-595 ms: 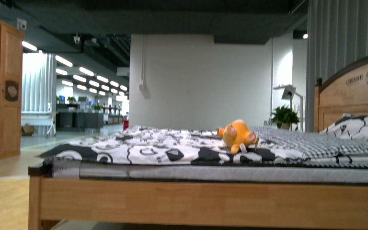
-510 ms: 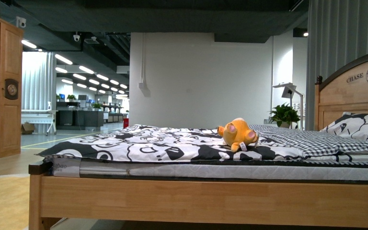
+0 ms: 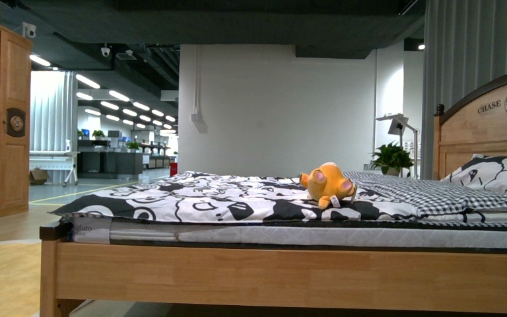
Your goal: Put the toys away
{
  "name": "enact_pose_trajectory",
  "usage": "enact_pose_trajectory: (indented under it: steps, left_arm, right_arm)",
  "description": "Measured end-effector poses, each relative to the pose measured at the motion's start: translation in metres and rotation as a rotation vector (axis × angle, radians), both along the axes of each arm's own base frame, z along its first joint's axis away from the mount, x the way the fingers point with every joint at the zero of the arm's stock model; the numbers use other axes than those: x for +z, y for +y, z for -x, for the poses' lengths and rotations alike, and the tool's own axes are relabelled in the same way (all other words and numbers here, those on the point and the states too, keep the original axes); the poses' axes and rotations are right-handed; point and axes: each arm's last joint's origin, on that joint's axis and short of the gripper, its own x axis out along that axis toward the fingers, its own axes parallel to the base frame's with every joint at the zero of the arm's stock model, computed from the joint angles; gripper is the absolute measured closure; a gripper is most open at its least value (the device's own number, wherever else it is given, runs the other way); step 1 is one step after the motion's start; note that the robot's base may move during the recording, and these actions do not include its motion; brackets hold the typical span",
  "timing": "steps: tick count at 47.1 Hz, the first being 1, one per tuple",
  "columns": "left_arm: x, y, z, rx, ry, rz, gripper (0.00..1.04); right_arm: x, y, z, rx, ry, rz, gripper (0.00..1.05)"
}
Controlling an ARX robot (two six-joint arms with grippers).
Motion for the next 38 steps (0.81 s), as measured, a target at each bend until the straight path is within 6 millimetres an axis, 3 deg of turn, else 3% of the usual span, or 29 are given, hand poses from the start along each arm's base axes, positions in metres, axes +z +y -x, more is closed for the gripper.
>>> enact_pose_trajectory:
  steps: [38]
  left_arm:
    - [0.0000,0.0000,0.0000,0.000,0.000,0.000,0.06]
  right_arm:
    - [0.0000,0.0000,0.0000,0.000,0.000,0.000,0.06]
